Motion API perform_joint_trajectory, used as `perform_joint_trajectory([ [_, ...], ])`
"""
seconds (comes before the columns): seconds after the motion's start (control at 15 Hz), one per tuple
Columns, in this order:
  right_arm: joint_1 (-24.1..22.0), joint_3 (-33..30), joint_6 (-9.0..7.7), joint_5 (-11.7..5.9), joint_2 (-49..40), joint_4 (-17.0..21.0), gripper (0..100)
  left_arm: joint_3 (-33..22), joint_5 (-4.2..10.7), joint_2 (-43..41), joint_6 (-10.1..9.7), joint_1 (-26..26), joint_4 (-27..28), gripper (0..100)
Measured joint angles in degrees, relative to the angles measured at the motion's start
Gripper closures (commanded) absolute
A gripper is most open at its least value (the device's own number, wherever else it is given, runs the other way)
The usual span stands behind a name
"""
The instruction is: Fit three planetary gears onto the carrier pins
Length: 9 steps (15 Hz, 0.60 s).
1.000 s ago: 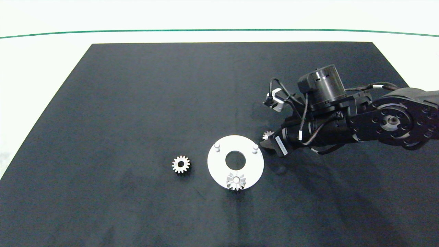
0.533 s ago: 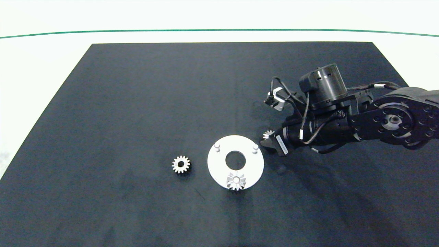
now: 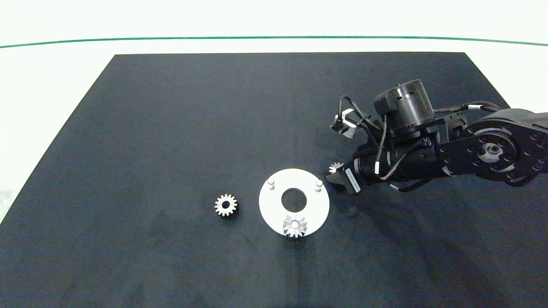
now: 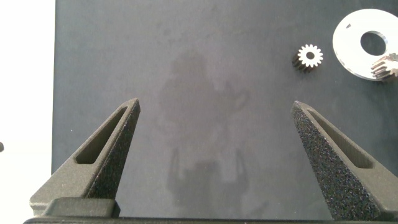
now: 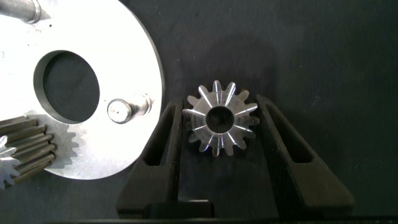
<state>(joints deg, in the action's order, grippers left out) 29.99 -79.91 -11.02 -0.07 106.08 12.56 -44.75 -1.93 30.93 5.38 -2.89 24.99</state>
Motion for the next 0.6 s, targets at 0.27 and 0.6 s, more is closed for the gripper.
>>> perform_joint_trajectory([
  [0.27, 0.0, 0.4, 0.02, 0.10, -0.8, 0.1, 100, -0.5, 0.00, 0.0, 0.05, 0.0, 0.1, 0],
  [0.6, 0.1, 0.0, -0.05, 0.12, -1.7, 0.1, 100, -0.9, 0.02, 0.0, 0.07, -0.1, 0.1, 0],
])
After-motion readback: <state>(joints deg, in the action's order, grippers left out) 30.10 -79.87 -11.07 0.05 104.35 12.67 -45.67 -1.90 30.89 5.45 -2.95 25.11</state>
